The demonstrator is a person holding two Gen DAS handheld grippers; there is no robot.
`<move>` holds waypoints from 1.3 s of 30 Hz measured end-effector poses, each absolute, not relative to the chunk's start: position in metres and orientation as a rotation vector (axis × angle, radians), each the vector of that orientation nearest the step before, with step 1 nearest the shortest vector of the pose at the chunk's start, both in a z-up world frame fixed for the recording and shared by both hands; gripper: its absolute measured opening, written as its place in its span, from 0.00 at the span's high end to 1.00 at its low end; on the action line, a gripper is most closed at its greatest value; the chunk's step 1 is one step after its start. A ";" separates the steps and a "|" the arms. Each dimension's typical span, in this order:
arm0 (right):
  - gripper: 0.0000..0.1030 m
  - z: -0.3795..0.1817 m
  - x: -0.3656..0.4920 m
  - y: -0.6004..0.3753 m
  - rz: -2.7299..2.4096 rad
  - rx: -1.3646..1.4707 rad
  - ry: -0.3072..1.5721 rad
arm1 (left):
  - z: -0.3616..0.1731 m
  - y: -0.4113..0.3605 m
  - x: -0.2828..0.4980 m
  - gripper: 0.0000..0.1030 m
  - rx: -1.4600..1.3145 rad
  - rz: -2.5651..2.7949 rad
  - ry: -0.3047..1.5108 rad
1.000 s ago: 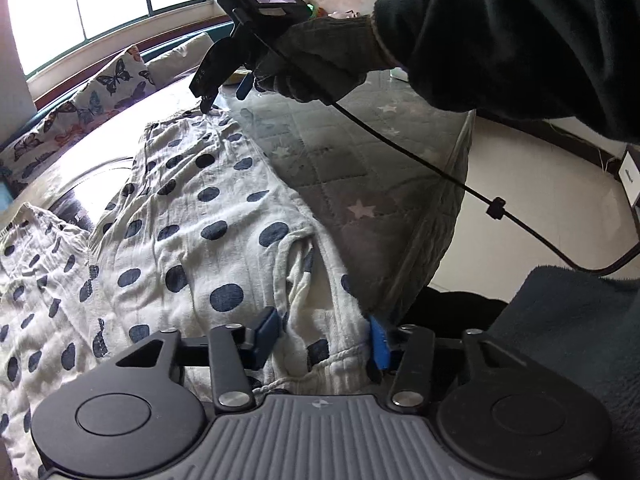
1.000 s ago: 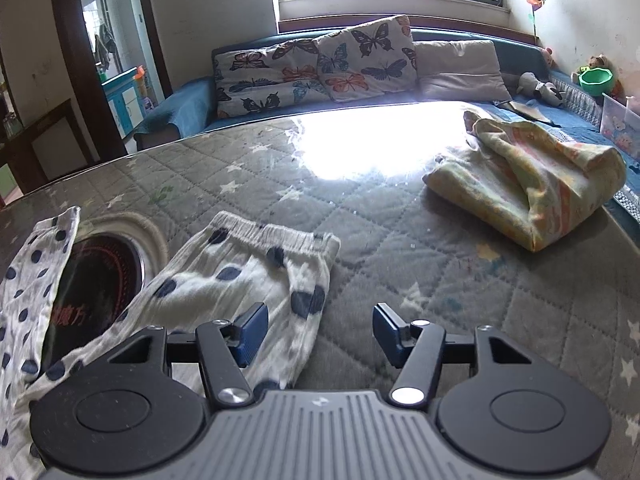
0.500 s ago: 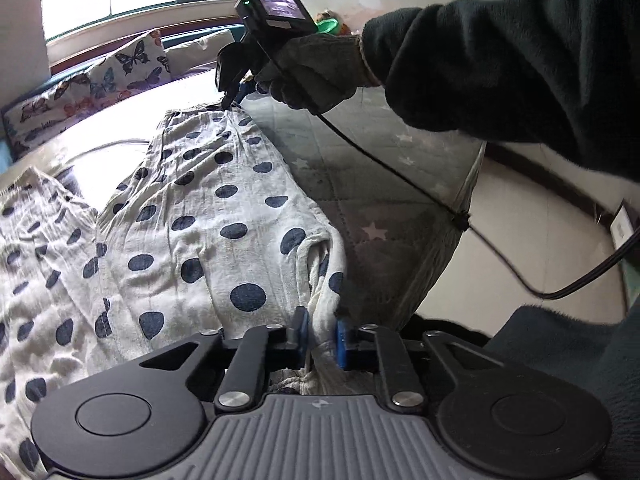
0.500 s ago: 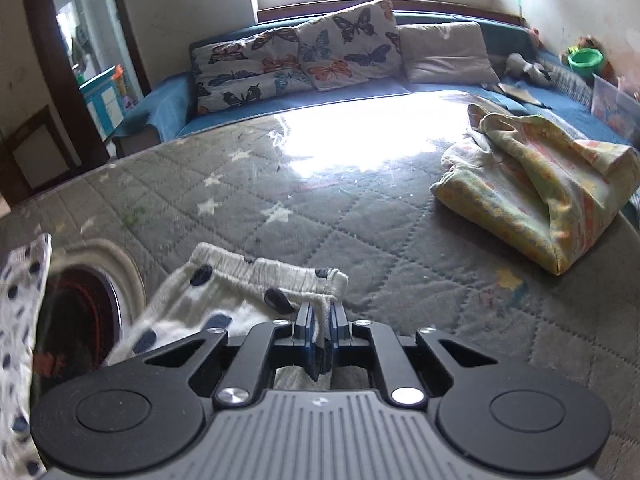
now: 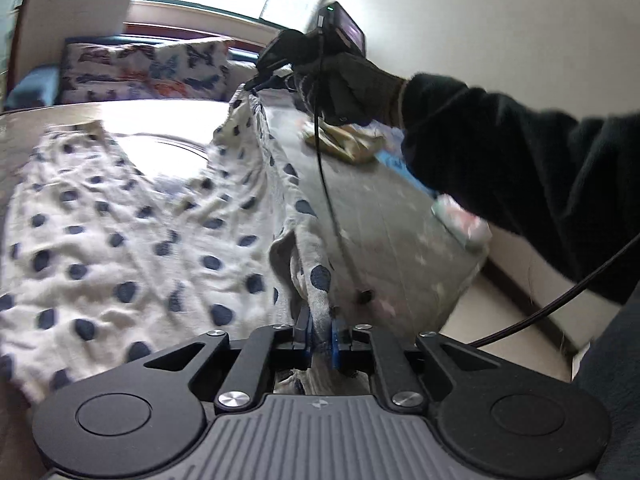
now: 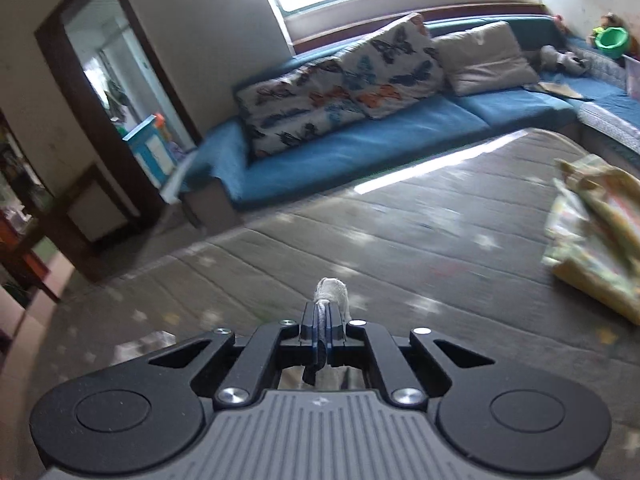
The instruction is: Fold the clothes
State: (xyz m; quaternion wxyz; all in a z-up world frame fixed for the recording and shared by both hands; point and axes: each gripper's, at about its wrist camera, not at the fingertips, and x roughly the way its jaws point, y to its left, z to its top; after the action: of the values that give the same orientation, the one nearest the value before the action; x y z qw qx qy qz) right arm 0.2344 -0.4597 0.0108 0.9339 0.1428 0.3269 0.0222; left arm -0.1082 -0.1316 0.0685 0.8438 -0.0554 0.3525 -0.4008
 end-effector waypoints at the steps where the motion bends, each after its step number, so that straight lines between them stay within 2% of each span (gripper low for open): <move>1: 0.97 0.015 0.237 -0.456 0.052 0.301 0.665 | 0.070 -0.124 -0.110 0.91 -0.133 -0.823 0.737; 6: 0.97 0.023 0.258 -0.399 0.083 0.288 0.648 | 0.076 -0.084 -0.116 0.91 -0.220 -0.707 0.711; 16: 0.98 0.005 0.283 -0.270 0.194 0.228 0.646 | 0.066 -0.021 -0.130 0.91 -0.354 -0.500 0.729; 24: 0.83 -0.017 0.272 -0.252 0.275 0.030 0.766 | 0.059 -0.015 -0.134 0.91 -0.386 -0.519 0.732; 30: 0.81 -0.039 0.273 -0.249 0.259 0.008 0.830 | 0.051 -0.018 -0.133 0.91 -0.381 -0.522 0.746; 32: 0.77 -0.046 0.273 -0.248 0.253 0.000 0.851 | 0.051 -0.019 -0.134 0.91 -0.377 -0.516 0.747; 33: 0.72 -0.049 0.273 -0.247 0.250 -0.003 0.862 | 0.051 -0.019 -0.134 0.91 -0.376 -0.513 0.747; 38: 0.72 -0.067 0.275 -0.244 0.214 -0.008 0.907 | 0.051 -0.020 -0.133 0.91 -0.372 -0.500 0.748; 39: 0.75 -0.070 0.275 -0.244 0.202 0.001 0.911 | 0.050 -0.021 -0.132 0.91 -0.371 -0.499 0.748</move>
State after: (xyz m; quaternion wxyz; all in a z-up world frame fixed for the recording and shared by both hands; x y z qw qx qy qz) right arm 0.2754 -0.2437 -0.0699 0.8932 0.0004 0.4390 0.0973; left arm -0.1321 -0.0207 0.0503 0.8842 -0.1782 0.3592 -0.2396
